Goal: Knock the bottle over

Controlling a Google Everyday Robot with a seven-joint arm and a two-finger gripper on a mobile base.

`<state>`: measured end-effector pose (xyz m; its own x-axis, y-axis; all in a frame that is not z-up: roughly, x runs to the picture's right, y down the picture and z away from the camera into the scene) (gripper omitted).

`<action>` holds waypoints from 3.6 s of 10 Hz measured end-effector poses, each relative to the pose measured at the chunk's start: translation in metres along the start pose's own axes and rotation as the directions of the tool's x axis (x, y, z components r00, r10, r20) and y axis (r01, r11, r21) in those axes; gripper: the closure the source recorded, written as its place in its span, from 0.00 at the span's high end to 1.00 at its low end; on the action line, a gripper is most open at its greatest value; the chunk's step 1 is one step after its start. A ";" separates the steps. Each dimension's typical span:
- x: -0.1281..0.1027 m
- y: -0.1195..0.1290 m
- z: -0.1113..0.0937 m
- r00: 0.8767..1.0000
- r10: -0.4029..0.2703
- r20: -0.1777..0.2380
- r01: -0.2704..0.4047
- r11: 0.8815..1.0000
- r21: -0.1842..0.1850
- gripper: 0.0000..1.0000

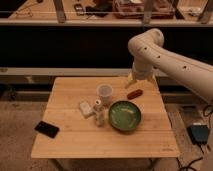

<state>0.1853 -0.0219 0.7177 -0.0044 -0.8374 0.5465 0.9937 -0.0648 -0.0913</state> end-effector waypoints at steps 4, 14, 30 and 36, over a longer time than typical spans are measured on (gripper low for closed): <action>0.000 0.000 0.000 1.000 0.000 0.000 0.000 1.000 0.000 0.80; 0.000 0.000 0.000 1.000 0.000 0.000 0.000 1.000 0.000 0.80; -0.131 -0.110 0.089 0.955 -0.286 0.083 0.242 0.908 0.342 0.00; -0.143 -0.261 0.086 0.828 -0.560 -0.037 0.527 0.752 0.396 0.00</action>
<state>-0.0634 0.1614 0.7354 -0.5641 -0.6772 0.4724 0.7895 -0.2750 0.5486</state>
